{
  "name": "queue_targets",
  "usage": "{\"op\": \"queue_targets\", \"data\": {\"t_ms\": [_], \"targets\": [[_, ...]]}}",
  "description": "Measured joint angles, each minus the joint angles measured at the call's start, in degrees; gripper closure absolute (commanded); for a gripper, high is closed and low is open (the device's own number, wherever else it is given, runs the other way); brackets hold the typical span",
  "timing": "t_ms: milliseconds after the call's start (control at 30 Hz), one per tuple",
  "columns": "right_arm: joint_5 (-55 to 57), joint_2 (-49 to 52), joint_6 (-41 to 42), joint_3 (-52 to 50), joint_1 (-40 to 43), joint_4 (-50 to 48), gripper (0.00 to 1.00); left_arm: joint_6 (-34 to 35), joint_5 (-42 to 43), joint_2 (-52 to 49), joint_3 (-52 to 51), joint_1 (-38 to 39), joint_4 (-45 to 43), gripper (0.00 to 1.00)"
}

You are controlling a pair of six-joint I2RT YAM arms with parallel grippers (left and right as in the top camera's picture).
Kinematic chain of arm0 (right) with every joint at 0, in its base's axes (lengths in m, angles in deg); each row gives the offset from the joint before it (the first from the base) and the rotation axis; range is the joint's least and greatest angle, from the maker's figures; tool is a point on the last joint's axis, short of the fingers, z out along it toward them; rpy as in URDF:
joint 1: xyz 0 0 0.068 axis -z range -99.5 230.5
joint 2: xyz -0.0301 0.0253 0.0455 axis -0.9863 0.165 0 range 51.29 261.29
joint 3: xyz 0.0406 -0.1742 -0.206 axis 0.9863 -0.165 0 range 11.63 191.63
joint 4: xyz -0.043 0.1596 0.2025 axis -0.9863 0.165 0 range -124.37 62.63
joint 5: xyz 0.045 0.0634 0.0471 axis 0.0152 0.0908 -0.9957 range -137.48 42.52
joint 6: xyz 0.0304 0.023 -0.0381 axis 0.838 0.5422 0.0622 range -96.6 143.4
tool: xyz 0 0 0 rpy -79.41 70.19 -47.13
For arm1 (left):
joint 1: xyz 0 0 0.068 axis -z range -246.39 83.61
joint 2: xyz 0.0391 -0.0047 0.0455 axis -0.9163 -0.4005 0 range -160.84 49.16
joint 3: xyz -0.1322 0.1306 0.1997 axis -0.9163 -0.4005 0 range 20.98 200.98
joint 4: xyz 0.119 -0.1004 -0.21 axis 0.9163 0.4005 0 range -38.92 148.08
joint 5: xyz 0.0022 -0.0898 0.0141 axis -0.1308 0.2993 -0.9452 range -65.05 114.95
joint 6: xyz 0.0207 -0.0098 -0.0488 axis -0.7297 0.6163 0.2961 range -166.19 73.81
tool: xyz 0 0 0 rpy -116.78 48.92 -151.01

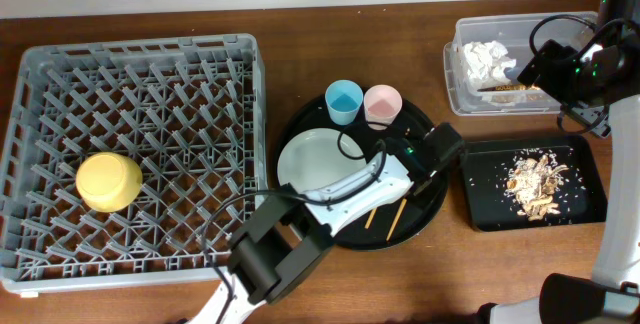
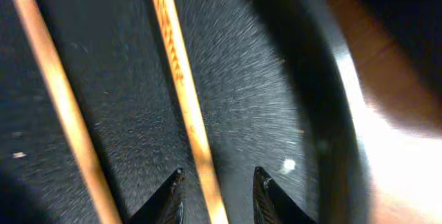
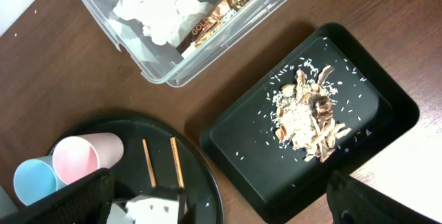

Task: Sort waste into correct bins and load items into the dishwasher rack
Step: 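Grasp one wooden chopstick with the left gripper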

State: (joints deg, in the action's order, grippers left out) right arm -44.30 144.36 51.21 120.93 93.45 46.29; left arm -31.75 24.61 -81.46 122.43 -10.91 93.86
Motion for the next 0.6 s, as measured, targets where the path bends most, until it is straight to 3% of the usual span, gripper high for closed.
{"op": "queue_targets", "data": {"t_ms": [133,200,267,600], "targets": [[0.0,0.0,-0.04,0.0,0.0,0.02,0.01,0.17,-0.39,-0.57,0.11,0.0,0.07,0.71],[0.0,0.0,-0.04,0.0,0.0,0.02,0.01,0.17,-0.39,-0.57,0.11,0.02,0.13,0.82],[0.0,0.0,0.0,0.0,0.0,0.02,0.01,0.37,-0.66,-0.57,0.11,0.0,0.22,0.99],[0.0,0.0,-0.02,0.0,0.0,0.02,0.01,1.03,-1.88,-1.09,3.91,0.07,8.83,0.99]]}}
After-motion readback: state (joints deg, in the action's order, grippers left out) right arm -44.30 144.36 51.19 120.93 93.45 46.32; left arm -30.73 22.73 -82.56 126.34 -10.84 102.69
